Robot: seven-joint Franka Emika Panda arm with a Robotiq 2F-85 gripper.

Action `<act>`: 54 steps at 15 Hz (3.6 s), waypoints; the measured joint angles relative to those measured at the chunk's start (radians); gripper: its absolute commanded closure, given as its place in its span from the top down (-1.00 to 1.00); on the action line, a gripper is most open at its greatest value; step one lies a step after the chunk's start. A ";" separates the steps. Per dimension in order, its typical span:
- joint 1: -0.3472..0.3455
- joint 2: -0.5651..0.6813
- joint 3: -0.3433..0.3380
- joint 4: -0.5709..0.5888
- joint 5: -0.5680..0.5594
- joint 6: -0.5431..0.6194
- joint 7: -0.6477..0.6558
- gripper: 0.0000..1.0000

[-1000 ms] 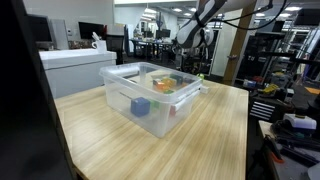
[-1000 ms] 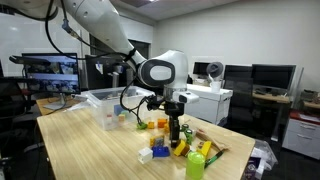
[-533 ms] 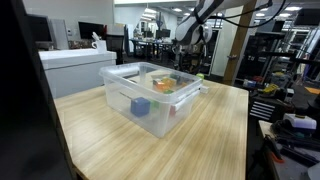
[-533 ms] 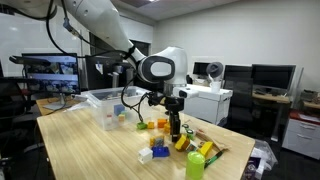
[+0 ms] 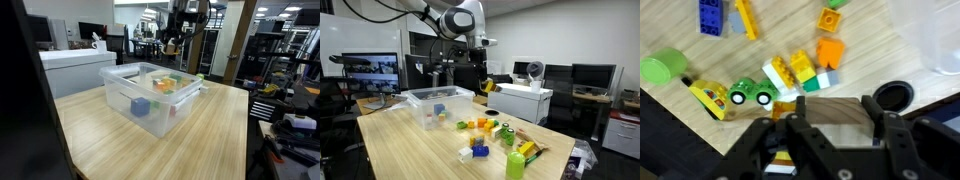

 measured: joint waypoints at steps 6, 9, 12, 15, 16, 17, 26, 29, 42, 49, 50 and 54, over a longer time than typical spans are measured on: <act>0.105 -0.246 0.148 -0.221 -0.011 -0.088 -0.003 -0.35; 0.142 -0.351 0.218 -0.419 -0.004 -0.112 -0.032 -0.35; 0.160 -0.419 0.260 -0.581 0.005 -0.108 -0.085 0.92; 0.153 -0.428 0.257 -0.601 0.006 -0.067 -0.092 1.00; 0.144 -0.434 0.243 -0.594 0.013 -0.022 -0.092 0.99; 0.139 -0.437 0.238 -0.590 0.018 -0.009 -0.092 1.00; -0.114 -0.488 0.039 -0.535 -0.012 0.094 -0.091 1.00; -0.160 -0.456 0.010 -0.567 -0.035 0.132 -0.081 1.00; -0.194 -0.049 -0.045 -0.444 -0.060 0.277 0.040 1.00; -0.189 0.048 -0.007 -0.319 0.054 0.196 -0.139 1.00; -0.189 0.065 -0.006 -0.298 0.054 0.187 -0.153 1.00; -0.189 0.113 0.004 -0.244 0.054 0.172 -0.194 1.00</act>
